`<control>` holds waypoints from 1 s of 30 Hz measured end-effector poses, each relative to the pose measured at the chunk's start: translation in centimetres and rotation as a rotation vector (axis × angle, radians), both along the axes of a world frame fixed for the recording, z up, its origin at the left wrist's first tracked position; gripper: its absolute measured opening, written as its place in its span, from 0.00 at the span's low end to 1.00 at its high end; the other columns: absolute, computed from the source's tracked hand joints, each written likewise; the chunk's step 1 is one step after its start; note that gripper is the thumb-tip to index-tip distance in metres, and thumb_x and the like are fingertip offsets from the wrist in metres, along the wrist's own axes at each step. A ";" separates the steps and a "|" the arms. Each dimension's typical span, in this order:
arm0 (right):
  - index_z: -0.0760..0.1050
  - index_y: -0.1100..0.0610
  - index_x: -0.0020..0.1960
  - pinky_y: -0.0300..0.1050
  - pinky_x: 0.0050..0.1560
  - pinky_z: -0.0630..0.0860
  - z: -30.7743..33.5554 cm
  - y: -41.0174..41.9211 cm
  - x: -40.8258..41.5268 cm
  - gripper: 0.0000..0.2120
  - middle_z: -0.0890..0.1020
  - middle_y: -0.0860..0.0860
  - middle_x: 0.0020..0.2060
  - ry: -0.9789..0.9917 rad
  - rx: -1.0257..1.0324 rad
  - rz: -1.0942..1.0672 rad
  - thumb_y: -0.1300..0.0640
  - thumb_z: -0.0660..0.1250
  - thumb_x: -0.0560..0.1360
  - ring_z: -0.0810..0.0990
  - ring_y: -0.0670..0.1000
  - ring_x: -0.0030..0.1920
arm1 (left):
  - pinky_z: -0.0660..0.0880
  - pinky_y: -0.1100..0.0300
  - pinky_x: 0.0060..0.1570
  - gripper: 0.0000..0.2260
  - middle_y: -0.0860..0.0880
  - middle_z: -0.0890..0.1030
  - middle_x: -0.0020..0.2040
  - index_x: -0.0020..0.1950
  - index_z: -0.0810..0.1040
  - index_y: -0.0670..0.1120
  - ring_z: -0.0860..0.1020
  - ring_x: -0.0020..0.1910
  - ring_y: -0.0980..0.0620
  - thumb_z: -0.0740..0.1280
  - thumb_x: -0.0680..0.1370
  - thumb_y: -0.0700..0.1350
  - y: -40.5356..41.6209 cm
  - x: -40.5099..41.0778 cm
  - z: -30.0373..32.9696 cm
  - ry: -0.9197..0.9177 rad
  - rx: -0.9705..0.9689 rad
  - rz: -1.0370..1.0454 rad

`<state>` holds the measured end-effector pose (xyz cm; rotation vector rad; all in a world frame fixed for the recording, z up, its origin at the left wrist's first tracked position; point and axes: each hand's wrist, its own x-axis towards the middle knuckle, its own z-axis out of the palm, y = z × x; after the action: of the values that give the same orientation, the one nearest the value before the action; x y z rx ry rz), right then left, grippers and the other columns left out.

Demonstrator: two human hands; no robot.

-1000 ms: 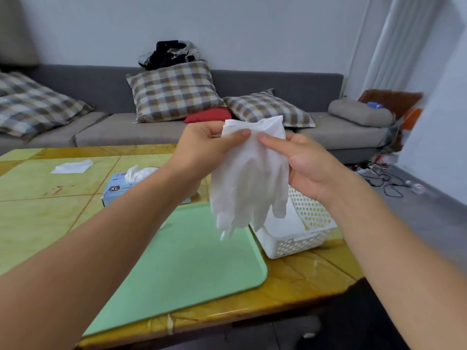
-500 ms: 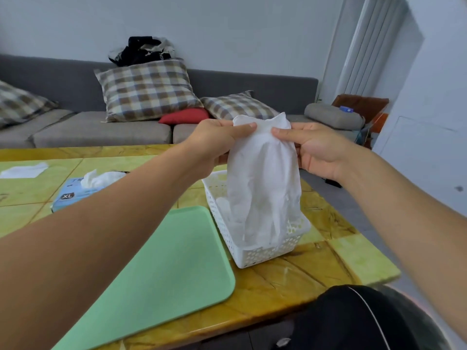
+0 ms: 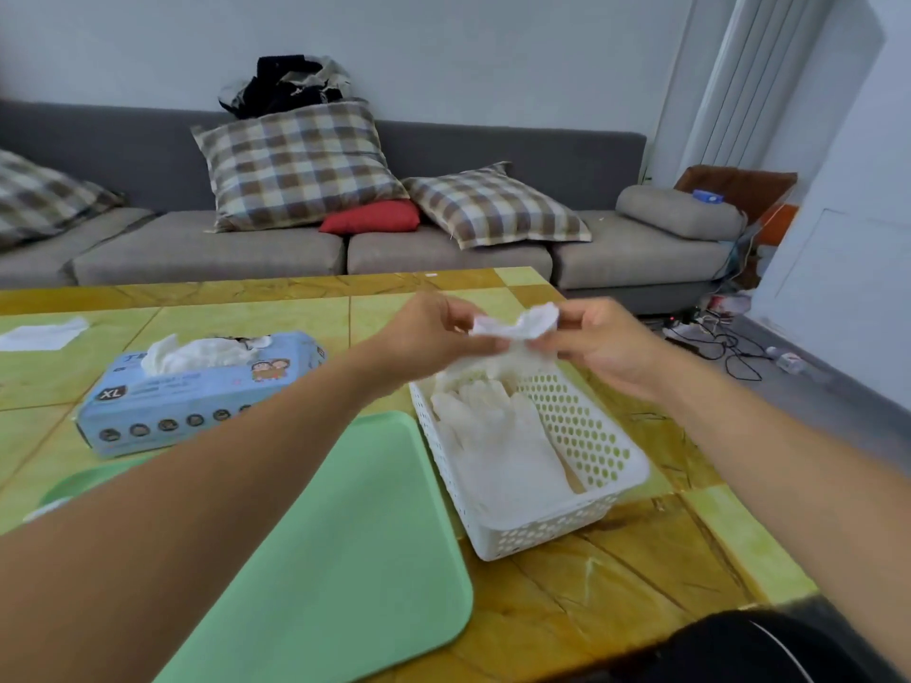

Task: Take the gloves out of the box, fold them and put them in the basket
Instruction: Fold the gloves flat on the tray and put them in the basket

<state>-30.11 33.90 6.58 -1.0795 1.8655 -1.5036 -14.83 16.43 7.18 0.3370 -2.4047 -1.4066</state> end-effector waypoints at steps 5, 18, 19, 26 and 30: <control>0.81 0.53 0.59 0.42 0.54 0.81 -2.7 1.9 0.4 0.21 0.88 0.53 0.46 0.298 0.370 0.189 0.67 0.78 0.70 0.86 0.49 0.47 | 0.78 0.50 0.42 0.09 0.45 0.85 0.39 0.44 0.87 0.46 0.79 0.35 0.49 0.80 0.70 0.49 2.2 0.8 -4.3 -0.152 -0.446 -0.223; 0.84 0.51 0.55 0.45 0.62 0.78 -0.8 1.8 2.8 0.13 0.87 0.42 0.49 0.581 0.968 0.612 0.55 0.79 0.71 0.83 0.41 0.53 | 0.76 0.58 0.57 0.12 0.52 0.83 0.59 0.62 0.82 0.49 0.79 0.55 0.52 0.65 0.80 0.47 7.8 0.6 -3.7 -0.677 -0.765 -0.590; 0.85 0.51 0.54 0.45 0.62 0.78 -0.6 1.6 2.8 0.10 0.87 0.40 0.46 0.571 0.953 0.597 0.55 0.77 0.73 0.83 0.40 0.52 | 0.75 0.59 0.56 0.12 0.53 0.84 0.57 0.60 0.83 0.50 0.79 0.54 0.53 0.65 0.81 0.49 7.7 0.5 -3.5 -0.687 -0.733 -0.568; 0.62 0.42 0.77 0.46 0.64 0.73 -2.7 -1.7 4.7 0.48 0.68 0.42 0.73 0.761 0.966 0.378 0.47 0.84 0.64 0.71 0.48 0.69 | 0.74 0.56 0.48 0.19 0.54 0.74 0.44 0.50 0.71 0.53 0.79 0.49 0.48 0.69 0.74 0.66 5.4 0.1 -3.7 -0.692 -1.060 -0.253; 0.49 0.44 0.81 0.53 0.70 0.70 -3.8 -3.2 5.9 0.55 0.60 0.46 0.79 0.812 1.134 0.417 0.46 0.82 0.66 0.65 0.54 0.76 | 0.77 0.52 0.54 0.15 0.53 0.76 0.41 0.45 0.75 0.53 0.79 0.48 0.48 0.66 0.76 0.64 4.6 0.4 -3.9 -0.767 -1.006 -0.285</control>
<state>-24.19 30.70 2.75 -1.3670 2.2313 0.3772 -14.46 20.98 3.26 0.2869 -3.4881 0.0789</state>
